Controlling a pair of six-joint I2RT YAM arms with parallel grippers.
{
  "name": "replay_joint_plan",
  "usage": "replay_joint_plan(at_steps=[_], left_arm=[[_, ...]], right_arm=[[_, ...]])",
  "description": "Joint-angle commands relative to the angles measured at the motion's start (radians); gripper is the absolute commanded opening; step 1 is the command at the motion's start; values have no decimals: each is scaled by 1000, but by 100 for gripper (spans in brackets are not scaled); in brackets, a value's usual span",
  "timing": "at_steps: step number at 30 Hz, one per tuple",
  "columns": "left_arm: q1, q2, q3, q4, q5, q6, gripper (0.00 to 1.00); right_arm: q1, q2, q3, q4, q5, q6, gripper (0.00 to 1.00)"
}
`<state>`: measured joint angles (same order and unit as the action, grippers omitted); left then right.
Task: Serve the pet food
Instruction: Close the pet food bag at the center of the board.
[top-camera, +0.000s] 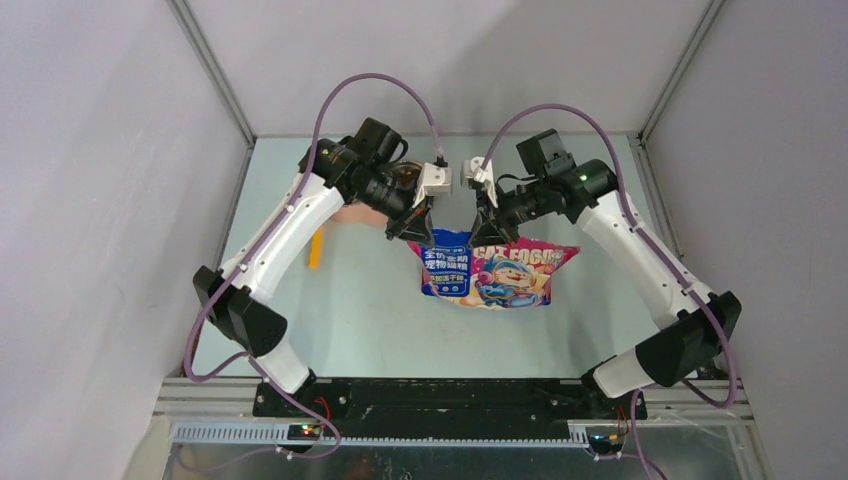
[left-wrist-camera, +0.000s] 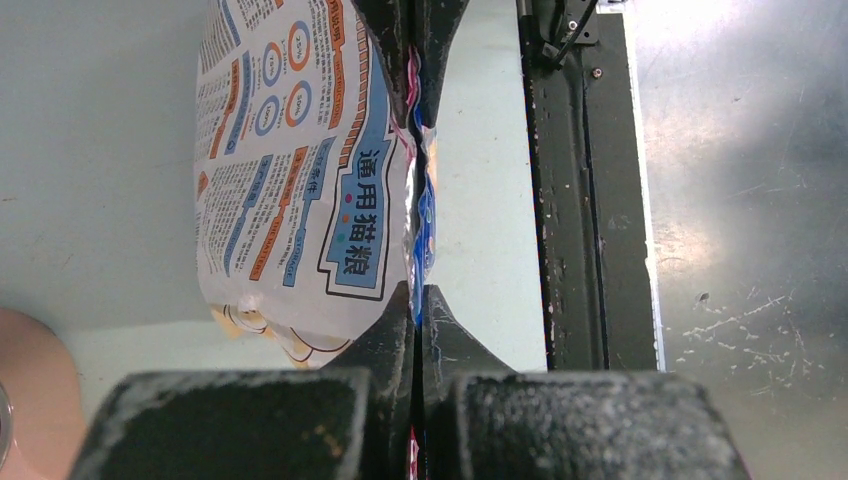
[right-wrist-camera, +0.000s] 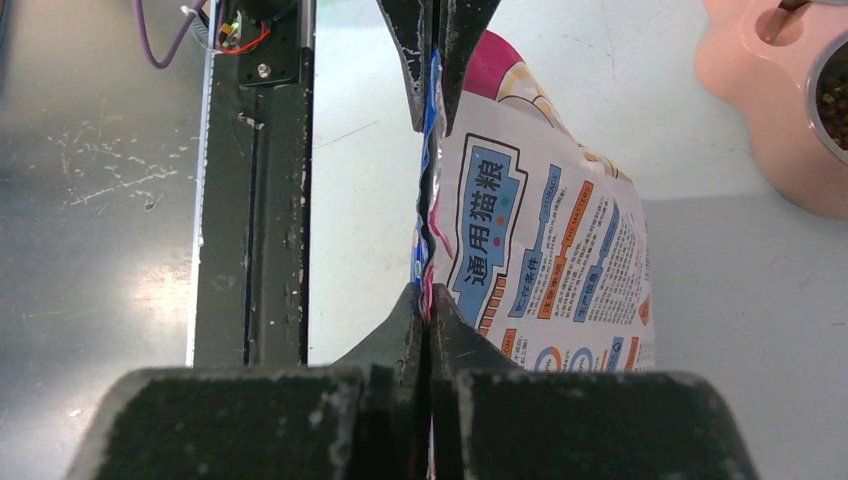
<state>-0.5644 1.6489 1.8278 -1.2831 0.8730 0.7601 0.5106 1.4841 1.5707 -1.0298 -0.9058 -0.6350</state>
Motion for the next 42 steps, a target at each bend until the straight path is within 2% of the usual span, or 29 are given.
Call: replay_joint_plan(at_steps=[1, 2, 3, 5, 7, 8, 9, 10, 11, 12, 18, 21, 22, 23, 24, 27, 30, 32, 33, 35, 37, 39, 41, 42], left_arm=[[17, -30, 50, -11, 71, 7, 0], [17, -31, 50, -10, 72, 5, 0], [17, -32, 49, -5, 73, -1, 0], [17, -33, 48, 0, 75, -8, 0], [17, -33, 47, 3, 78, -10, 0], [17, -34, 47, 3, 80, -11, 0], [17, -33, 45, 5, 81, -11, 0], [17, -32, 44, 5, 83, -10, 0], [17, -33, 42, 6, 84, -11, 0], [17, -34, 41, 6, 85, -11, 0], [17, -33, 42, 3, 92, -9, 0], [17, -33, 44, 0, 105, -8, 0], [16, -34, 46, -2, 104, -7, 0], [17, -34, 47, -2, 105, -7, 0], [17, -38, 46, -3, 104, -6, 0], [17, -49, 37, 2, 88, -6, 0], [17, -72, 12, 27, 72, -19, 0], [17, -86, 1, 41, 64, -26, 0], [17, -91, -2, 44, 62, -26, 0], [17, -93, -2, 45, 64, -28, 0], [17, -91, 0, 43, 64, -26, 0], [17, -89, 3, 43, 64, -26, 0], [17, -87, 4, 43, 63, -27, 0], [17, -86, 4, 43, 63, -28, 0]], right_arm=[[10, 26, 49, -16, -52, 23, 0], [15, 27, 45, 16, -35, 69, 8], [26, 24, 40, 33, -3, 94, 23], [45, 16, 11, 104, 53, 142, 31], [65, 11, -15, 157, 89, 168, 32], [73, 10, -24, 177, 98, 176, 31], [76, 10, -26, 186, 110, 191, 26], [80, 11, -28, 195, 111, 194, 18], [82, 13, -24, 194, 106, 192, 3], [82, 15, -22, 188, 105, 190, 1], [78, 21, -9, 177, 51, 203, 0], [81, 35, 11, 174, 54, 222, 25], [87, 36, 11, 178, 72, 215, 21], [90, 36, 14, 173, 88, 207, 4], [96, 35, 14, 166, 113, 185, 0], [95, 17, 9, 122, 155, 145, 0], [93, -22, -16, 72, 250, 79, 50], [89, -76, -82, 48, 310, 22, 59], [89, -117, -100, 46, 336, 9, 59], [81, -170, -146, 42, 415, -18, 57], [60, -209, -174, 24, 475, -46, 51], [22, -233, -183, -2, 499, -64, 33], [-18, -249, -184, -29, 497, -79, 9], [-41, -258, -184, -39, 498, -80, 1]])
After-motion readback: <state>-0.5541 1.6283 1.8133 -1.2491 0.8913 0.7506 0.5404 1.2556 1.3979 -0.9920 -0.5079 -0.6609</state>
